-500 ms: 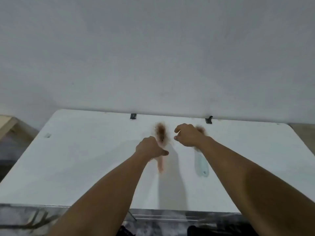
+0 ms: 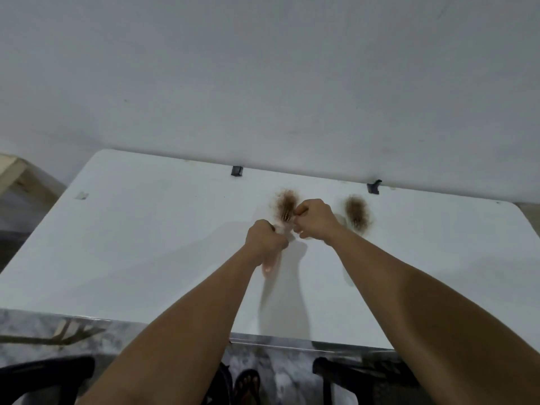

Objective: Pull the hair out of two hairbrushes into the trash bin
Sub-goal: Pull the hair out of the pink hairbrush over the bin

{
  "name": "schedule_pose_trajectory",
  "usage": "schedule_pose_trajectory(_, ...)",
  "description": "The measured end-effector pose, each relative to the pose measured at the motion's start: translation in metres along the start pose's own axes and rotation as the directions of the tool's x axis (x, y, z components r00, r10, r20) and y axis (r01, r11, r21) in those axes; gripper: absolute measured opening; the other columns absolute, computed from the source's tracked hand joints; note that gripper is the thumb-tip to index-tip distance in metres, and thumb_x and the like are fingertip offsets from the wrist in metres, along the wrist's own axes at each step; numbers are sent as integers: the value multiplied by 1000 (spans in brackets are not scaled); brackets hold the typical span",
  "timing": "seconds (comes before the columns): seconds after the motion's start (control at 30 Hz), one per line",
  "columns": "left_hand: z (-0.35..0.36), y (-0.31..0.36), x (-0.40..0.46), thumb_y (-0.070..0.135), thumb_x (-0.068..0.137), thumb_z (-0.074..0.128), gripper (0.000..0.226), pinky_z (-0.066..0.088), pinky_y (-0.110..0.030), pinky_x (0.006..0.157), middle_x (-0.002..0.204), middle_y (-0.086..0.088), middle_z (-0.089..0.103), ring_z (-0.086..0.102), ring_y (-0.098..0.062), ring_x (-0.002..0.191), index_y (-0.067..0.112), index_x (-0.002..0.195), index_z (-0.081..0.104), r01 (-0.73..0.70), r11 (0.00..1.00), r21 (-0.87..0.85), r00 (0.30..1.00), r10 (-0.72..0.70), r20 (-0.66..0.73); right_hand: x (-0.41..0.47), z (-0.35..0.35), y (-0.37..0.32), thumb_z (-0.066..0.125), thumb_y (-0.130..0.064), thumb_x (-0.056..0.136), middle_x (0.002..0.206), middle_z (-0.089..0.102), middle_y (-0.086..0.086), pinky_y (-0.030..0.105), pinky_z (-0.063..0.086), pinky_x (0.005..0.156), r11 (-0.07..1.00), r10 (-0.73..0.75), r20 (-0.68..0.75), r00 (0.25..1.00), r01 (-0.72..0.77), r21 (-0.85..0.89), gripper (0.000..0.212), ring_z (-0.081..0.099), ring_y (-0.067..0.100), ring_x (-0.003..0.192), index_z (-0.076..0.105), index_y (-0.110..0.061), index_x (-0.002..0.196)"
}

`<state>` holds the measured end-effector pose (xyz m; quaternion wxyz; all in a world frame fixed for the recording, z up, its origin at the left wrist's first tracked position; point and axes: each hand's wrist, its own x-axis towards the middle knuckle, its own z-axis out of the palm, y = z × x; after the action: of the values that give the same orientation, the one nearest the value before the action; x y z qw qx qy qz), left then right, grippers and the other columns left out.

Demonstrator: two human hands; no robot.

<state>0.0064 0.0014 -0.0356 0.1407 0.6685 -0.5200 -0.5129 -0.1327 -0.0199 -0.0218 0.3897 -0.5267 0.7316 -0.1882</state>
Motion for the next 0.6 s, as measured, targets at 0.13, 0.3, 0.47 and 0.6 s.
schedule_pose_trajectory(0.13, -9, -7, -13, -15, 82, 49, 26, 54, -28, 42, 81, -21, 57, 59, -26, 58, -3, 105, 51, 92, 958, -273, 993, -67, 101, -8, -2, -7, 69, 0, 79, 82, 71, 19, 42, 62, 72, 989, 17, 71, 997, -27, 148, 11, 73, 29, 71, 61, -7, 84)
schedule_pose_trajectory(0.3, -21, -25, -29, -18, 85, 50, 37, 56, -30, 50, 96, -13, 68, 64, -21, 59, 2, 117, 52, 66, 935, -348, 997, -49, 58, -13, -5, -20, 72, -1, 78, 80, 71, 17, 35, 61, 69, 995, -80, 221, 972, 65, 74, 11, 71, 21, 67, 64, -6, 83)
schedule_pose_trajectory(0.47, -34, -41, -67, -15, 78, 60, 30, 48, -27, 49, 82, -14, 65, 59, -23, 56, 8, 97, 56, 92, 900, -426, 990, -130, -62, -24, 4, -36, 73, -2, 79, 80, 71, 14, 37, 60, 74, 987, -161, 346, 924, 141, 80, 9, 71, 21, 72, 65, -5, 81)
schedule_pose_trajectory(0.6, -36, -53, -101, 23, 83, 71, 24, 43, -27, 50, 77, -16, 63, 56, -26, 53, 5, 94, 61, 75, 862, -501, 963, -193, -189, -37, 16, -48, 76, 0, 75, 80, 70, 12, 40, 61, 75, 965, -260, 379, 888, 230, 123, 18, 73, 25, 78, 60, -7, 81)
